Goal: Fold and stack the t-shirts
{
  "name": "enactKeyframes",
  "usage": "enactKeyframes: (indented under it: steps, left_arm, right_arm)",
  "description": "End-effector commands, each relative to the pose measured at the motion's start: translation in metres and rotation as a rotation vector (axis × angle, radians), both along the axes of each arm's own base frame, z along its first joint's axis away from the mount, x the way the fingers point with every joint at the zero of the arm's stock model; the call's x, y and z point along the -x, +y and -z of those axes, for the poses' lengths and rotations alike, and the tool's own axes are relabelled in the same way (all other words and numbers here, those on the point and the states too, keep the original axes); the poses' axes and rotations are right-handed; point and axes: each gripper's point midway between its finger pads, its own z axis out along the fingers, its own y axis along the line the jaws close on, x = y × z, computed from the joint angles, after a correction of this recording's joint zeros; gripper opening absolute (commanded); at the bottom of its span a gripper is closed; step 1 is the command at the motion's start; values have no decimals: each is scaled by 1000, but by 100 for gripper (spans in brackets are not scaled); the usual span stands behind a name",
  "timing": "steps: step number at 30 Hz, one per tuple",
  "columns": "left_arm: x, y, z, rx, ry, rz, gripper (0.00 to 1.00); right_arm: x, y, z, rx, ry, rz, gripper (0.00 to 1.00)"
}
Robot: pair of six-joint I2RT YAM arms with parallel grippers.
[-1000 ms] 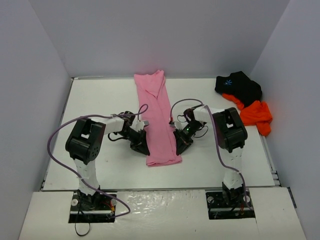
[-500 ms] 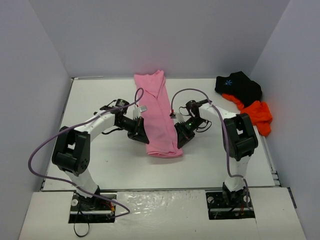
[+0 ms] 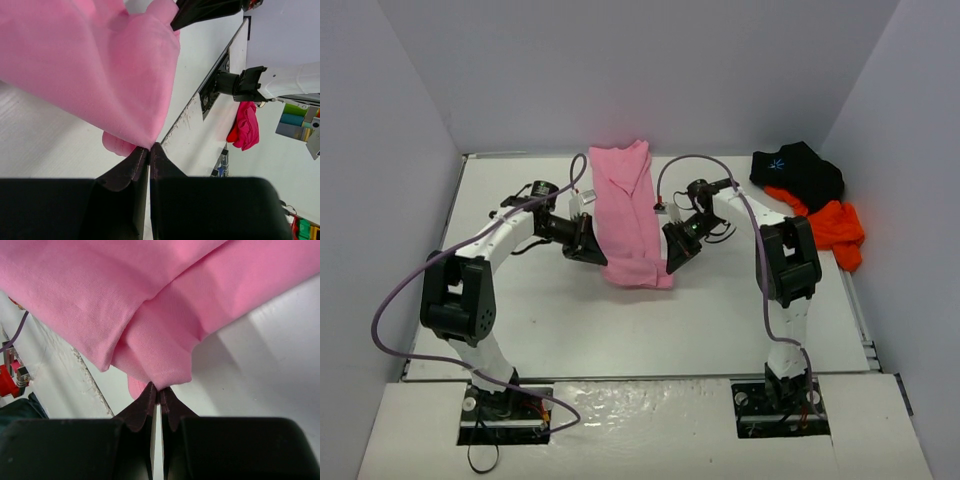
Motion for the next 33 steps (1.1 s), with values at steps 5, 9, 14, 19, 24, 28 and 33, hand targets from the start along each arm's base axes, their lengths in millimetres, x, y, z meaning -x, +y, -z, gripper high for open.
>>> enactKeyframes:
  steps: [5,9,14,19,24,28,33]
  left_arm:
    - [-34,2,-25,49,-29,39,0]
    - [-56,1,-29,59,-49,44,0]
    - [-75,3,-29,76,-49,39,0]
    - [-88,8,-30,91,-57,23,0]
    - [-103,16,-38,107,-93,1,0]
    - [-121,28,-43,120,-119,-57,0]
    - [-139,33,-41,114,-132,-80,0]
  right_arm:
    - [-33,18,-33,-86,-50,8,0]
    - [-45,26,-39,-106,-72,10,0]
    - [-58,31,-41,-118,-91,12,0]
    - [-76,33,-51,-133,-138,27,0]
    - [-94,35,-56,-140,-169,44,0]
    - [-111,34,-62,-143,-209,61,0]
    - [-132,31,-68,-141,-260,85,0]
